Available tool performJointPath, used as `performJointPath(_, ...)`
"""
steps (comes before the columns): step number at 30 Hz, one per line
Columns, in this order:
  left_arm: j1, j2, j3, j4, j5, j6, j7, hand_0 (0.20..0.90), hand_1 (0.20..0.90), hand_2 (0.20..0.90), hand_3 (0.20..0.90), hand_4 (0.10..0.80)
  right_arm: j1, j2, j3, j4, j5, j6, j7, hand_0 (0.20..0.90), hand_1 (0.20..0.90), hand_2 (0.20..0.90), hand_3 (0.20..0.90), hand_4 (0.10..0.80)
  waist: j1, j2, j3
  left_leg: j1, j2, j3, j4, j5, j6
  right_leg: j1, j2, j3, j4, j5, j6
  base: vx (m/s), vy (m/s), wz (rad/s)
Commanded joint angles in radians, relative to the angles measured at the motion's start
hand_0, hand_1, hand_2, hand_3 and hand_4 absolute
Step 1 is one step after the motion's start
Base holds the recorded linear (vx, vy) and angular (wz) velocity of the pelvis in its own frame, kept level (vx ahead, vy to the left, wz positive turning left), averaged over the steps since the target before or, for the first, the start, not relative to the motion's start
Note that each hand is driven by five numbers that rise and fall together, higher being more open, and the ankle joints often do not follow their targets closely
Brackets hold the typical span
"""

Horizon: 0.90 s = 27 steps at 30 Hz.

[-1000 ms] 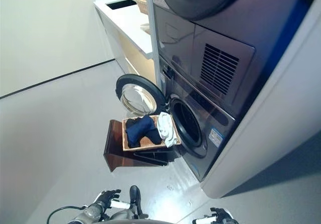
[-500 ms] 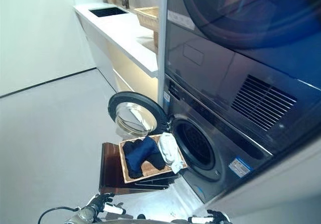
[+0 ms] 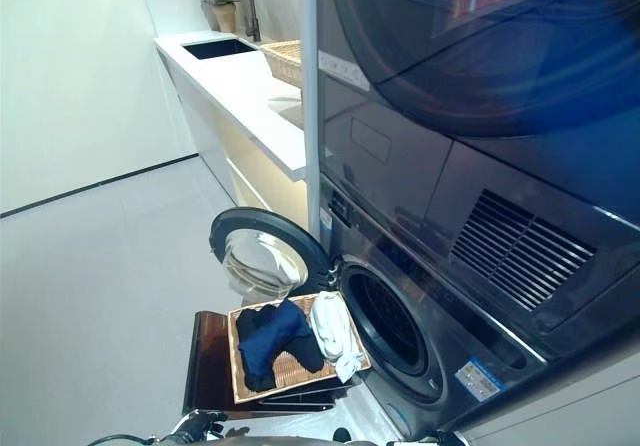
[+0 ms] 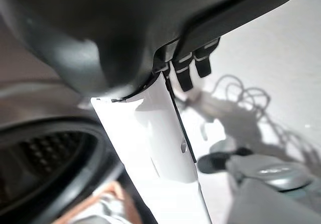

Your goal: Pick up the clothes and place them into the washing machine

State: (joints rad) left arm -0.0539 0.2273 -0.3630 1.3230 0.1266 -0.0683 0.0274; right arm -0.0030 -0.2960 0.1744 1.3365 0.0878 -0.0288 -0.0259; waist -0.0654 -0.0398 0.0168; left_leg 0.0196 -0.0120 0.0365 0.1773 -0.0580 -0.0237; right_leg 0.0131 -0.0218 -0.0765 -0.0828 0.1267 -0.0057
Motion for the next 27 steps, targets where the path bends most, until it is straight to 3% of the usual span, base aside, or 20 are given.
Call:
performJointPath(1, -0.063, 0.006, 0.005, -0.028, -0.002, -0.022, 0.021, 0.900, 0.900, 0.900, 0.900, 0.800, -0.062, -0.061, 0.027, -0.009, 0.010, -0.035, -0.035, 0.900, 0.900, 0.900, 0.900, 0.800, 0.010, -0.024, 0.042, -0.149, 0.025, 0.039, 0.328, 0.096, -0.059, 0.029, 0.002, 0.024, 0.070, -0.137, 0.034, 0.013, -0.040, 0.01)
performJointPath(2, -0.070, 0.015, 0.013, -0.043, -0.022, -0.027, 0.035, 0.900, 0.900, 0.900, 0.900, 0.800, -0.085, -0.063, 0.044, -0.024, 0.021, -0.040, -0.039, 0.900, 0.900, 0.900, 0.900, 0.800, 0.038, -0.037, 0.061, -0.204, -0.006, -0.024, 0.387, 0.108, -0.043, 0.032, -0.001, 0.043, 0.069, -0.134, 0.026, 0.070, -0.006, -0.09)
performJointPath(4, -0.055, 0.013, 0.015, -0.040, -0.023, -0.036, 0.048, 0.900, 0.900, 0.900, 0.900, 0.800, -0.101, -0.061, 0.043, -0.037, 0.053, -0.048, -0.038, 0.900, 0.900, 0.900, 0.900, 0.800, 0.052, -0.039, 0.044, -0.210, 0.018, -0.076, 0.243, 0.078, -0.028, 0.040, -0.010, 0.073, 0.044, -0.131, 0.048, 0.150, 0.062, -0.25)
performJointPath(5, -0.054, 0.013, 0.015, -0.040, -0.023, -0.037, 0.048, 0.900, 0.900, 0.900, 0.900, 0.800, -0.100, -0.061, 0.044, -0.037, 0.053, -0.048, -0.037, 0.900, 0.900, 0.900, 0.900, 0.800, 0.056, -0.040, 0.048, -0.199, 0.018, -0.072, 0.237, 0.077, -0.027, 0.048, -0.011, 0.077, 0.041, -0.132, 0.048, 0.277, 0.148, -0.61)
performJointPath(6, -0.039, 0.014, 0.019, -0.029, -0.022, -0.038, 0.054, 0.900, 0.900, 0.900, 0.900, 0.800, -0.103, -0.059, 0.035, -0.053, 0.074, -0.057, -0.041, 0.900, 0.900, 0.900, 0.900, 0.800, 0.057, -0.019, 0.017, -0.166, 0.098, -0.096, -0.023, 0.087, -0.043, 0.059, -0.011, 0.096, 0.009, -0.146, 0.074, 0.289, 0.176, -0.72)
performJointPath(7, -0.036, 0.012, 0.018, -0.023, -0.021, -0.038, 0.056, 0.900, 0.900, 0.900, 0.900, 0.800, -0.108, -0.064, 0.032, -0.069, 0.083, -0.063, -0.045, 0.900, 0.900, 0.900, 0.900, 0.800, 0.063, -0.006, 0.010, -0.158, 0.132, -0.086, -0.166, 0.128, -0.056, 0.074, -0.013, 0.106, -0.005, -0.161, 0.082, 0.352, 0.239, -0.52)
performJointPath(9, -0.040, 0.000, -0.001, 0.000, -0.005, -0.036, 0.056, 0.900, 0.900, 0.900, 0.900, 0.800, -0.108, -0.069, 0.018, -0.058, 0.096, -0.063, -0.046, 0.900, 0.900, 0.900, 0.900, 0.800, 0.058, 0.021, -0.001, -0.157, 0.156, -0.035, -0.265, 0.160, -0.087, 0.085, -0.032, 0.097, -0.005, -0.193, 0.095, 0.197, 0.210, -0.14)
performJointPath(10, -0.036, -0.003, -0.007, 0.002, -0.001, -0.036, 0.052, 0.900, 0.900, 0.900, 0.900, 0.800, -0.107, -0.066, 0.016, -0.063, 0.108, -0.061, -0.044, 0.900, 0.900, 0.900, 0.900, 0.800, 0.056, 0.033, -0.009, -0.150, 0.158, -0.038, -0.265, 0.170, -0.089, 0.087, -0.035, 0.097, -0.005, -0.200, 0.098, 0.195, 0.216, 0.21)
performJointPath(14, -0.035, 0.006, -0.030, -0.022, 0.007, -0.042, 0.040, 0.900, 0.900, 0.900, 0.900, 0.800, -0.107, -0.056, 0.014, -0.071, 0.117, -0.062, -0.048, 0.900, 0.900, 0.900, 0.900, 0.800, 0.052, 0.038, -0.027, -0.118, 0.124, -0.039, -0.265, 0.162, -0.074, 0.104, -0.082, 0.092, 0.001, -0.204, 0.117, 0.230, 0.195, -0.20)
performJointPath(17, -0.041, 0.023, -0.027, -0.036, 0.001, -0.044, 0.040, 0.900, 0.900, 0.900, 0.900, 0.800, -0.133, -0.053, 0.013, -0.076, 0.122, -0.059, -0.042, 0.900, 0.900, 0.900, 0.900, 0.800, 0.075, 0.028, -0.016, -0.106, 0.069, -0.025, -0.212, 0.112, -0.019, 0.077, -0.136, 0.113, 0.174, -0.214, 0.140, 0.207, 0.224, -0.20)
performJointPath(18, -0.044, 0.030, -0.023, -0.042, -0.004, -0.043, 0.041, 0.900, 0.900, 0.900, 0.900, 0.800, -0.139, -0.052, 0.017, -0.079, 0.119, -0.060, -0.043, 0.900, 0.900, 0.900, 0.900, 0.800, 0.079, 0.033, -0.007, -0.100, 0.062, -0.021, -0.203, 0.097, -0.003, 0.035, -0.137, 0.118, 0.266, -0.209, 0.140, 0.167, 0.283, -0.13)
performJointPath(19, -0.056, 0.048, -0.019, -0.045, -0.011, -0.041, 0.048, 0.900, 0.900, 0.900, 0.900, 0.800, -0.172, -0.052, 0.026, -0.088, 0.120, -0.058, -0.042, 0.900, 0.900, 0.900, 0.900, 0.800, 0.073, 0.046, 0.027, -0.085, 0.051, -0.032, -0.189, 0.088, 0.022, -0.070, -0.116, 0.136, 0.430, -0.150, 0.143, 0.137, 0.245, -0.21)
performJointPath(20, -0.062, 0.054, -0.024, -0.042, -0.009, -0.040, 0.049, 0.900, 0.900, 0.900, 0.900, 0.800, -0.178, -0.051, 0.028, -0.094, 0.125, -0.060, -0.042, 0.900, 0.900, 0.900, 0.900, 0.800, 0.066, 0.053, 0.040, -0.078, 0.050, -0.036, -0.193, 0.091, 0.026, -0.111, -0.089, 0.138, 0.473, -0.143, 0.142, 0.122, 0.208, -0.32)
performJointPath(21, -0.064, 0.063, -0.027, -0.044, -0.009, -0.041, 0.047, 0.900, 0.900, 0.900, 0.900, 0.800, -0.187, -0.056, 0.031, -0.097, 0.122, -0.060, -0.043, 0.900, 0.900, 0.900, 0.900, 0.800, 0.066, 0.060, 0.050, -0.068, 0.048, -0.041, -0.202, 0.092, 0.028, -0.149, -0.078, 0.116, 0.489, -0.148, 0.137, 0.129, 0.107, -0.35)
performJointPath(23, -0.063, 0.070, -0.026, -0.040, -0.014, -0.040, 0.049, 0.900, 0.900, 0.900, 0.900, 0.800, -0.199, -0.063, 0.033, -0.095, 0.116, -0.054, -0.052, 0.900, 0.900, 0.900, 0.900, 0.800, 0.075, 0.062, 0.042, -0.045, 0.040, -0.031, -0.235, 0.087, 0.017, -0.161, -0.116, -0.001, 0.340, -0.154, 0.125, 0.166, 0.035, -0.29)
performJointPath(24, -0.063, 0.070, -0.026, -0.040, -0.014, -0.040, 0.049, 0.900, 0.900, 0.900, 0.900, 0.800, -0.199, -0.063, 0.033, -0.095, 0.116, -0.054, -0.052, 0.900, 0.900, 0.900, 0.900, 0.800, 0.070, 0.064, 0.044, -0.040, 0.042, -0.035, -0.238, 0.087, 0.017, -0.152, -0.115, -0.007, 0.333, -0.153, 0.125, 0.198, -0.050, -0.15)
performJointPath(25, -0.063, 0.067, -0.015, -0.030, -0.014, -0.041, 0.052, 0.900, 0.900, 0.900, 0.900, 0.800, -0.210, -0.070, 0.033, -0.090, 0.102, -0.051, -0.057, 0.900, 0.900, 0.900, 0.900, 0.800, 0.076, 0.053, 0.037, -0.023, 0.037, -0.017, -0.258, 0.072, 0.001, -0.143, -0.159, -0.114, 0.146, -0.102, 0.143, 0.190, -0.054, -0.10)
performJointPath(26, -0.061, 0.069, -0.010, -0.021, -0.013, -0.041, 0.052, 0.900, 0.900, 0.900, 0.900, 0.800, -0.207, -0.070, 0.040, -0.089, 0.100, -0.053, -0.057, 0.900, 0.900, 0.900, 0.900, 0.800, 0.058, 0.050, 0.039, -0.016, 0.036, -0.032, -0.265, 0.067, -0.001, -0.125, -0.139, -0.024, 0.110, -0.102, 0.143, 0.241, -0.057, -0.13)
performJointPath(27, -0.059, 0.074, 0.003, -0.016, -0.020, -0.043, 0.055, 0.900, 0.900, 0.900, 0.900, 0.800, -0.201, -0.065, 0.041, -0.085, 0.097, -0.052, -0.057, 0.900, 0.900, 0.900, 0.900, 0.800, 0.058, 0.041, 0.031, -0.017, 0.035, -0.030, -0.265, 0.068, -0.003, -0.119, -0.135, 0.013, 0.103, -0.097, 0.143, 0.192, -0.039, 0.02)
